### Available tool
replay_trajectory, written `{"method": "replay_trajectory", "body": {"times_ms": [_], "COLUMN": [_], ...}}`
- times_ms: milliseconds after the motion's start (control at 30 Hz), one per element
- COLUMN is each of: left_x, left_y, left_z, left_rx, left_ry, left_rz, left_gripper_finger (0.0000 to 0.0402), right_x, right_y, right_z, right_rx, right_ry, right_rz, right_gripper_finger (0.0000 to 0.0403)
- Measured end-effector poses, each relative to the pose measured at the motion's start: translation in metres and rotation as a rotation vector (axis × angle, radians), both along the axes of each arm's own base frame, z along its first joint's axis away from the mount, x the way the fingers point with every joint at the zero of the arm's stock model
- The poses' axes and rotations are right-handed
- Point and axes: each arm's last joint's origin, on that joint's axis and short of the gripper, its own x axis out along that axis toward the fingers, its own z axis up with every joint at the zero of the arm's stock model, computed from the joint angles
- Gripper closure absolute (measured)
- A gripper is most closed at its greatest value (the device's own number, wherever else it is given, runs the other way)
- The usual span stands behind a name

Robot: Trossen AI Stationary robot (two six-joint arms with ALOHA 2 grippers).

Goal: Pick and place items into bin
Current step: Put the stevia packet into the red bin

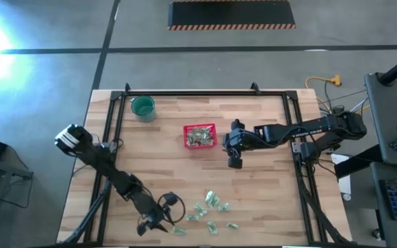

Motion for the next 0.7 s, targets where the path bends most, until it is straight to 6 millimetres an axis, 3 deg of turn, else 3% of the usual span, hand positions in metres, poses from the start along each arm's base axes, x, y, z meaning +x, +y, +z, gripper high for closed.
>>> {"method": "replay_trajectory", "body": {"times_ms": [700], "left_x": [0.031], "left_y": [-0.014], "left_z": [-0.026], "left_rx": [0.076], "left_ry": [0.188], "left_rz": [0.068], "left_gripper_finger": [0.0265], "right_x": [-0.002], "right_y": [0.0], "right_z": [-0.003], "right_rx": [0.011], "right_ry": [0.026], "right_rz": [-0.015], "right_gripper_finger": [0.0279]}}
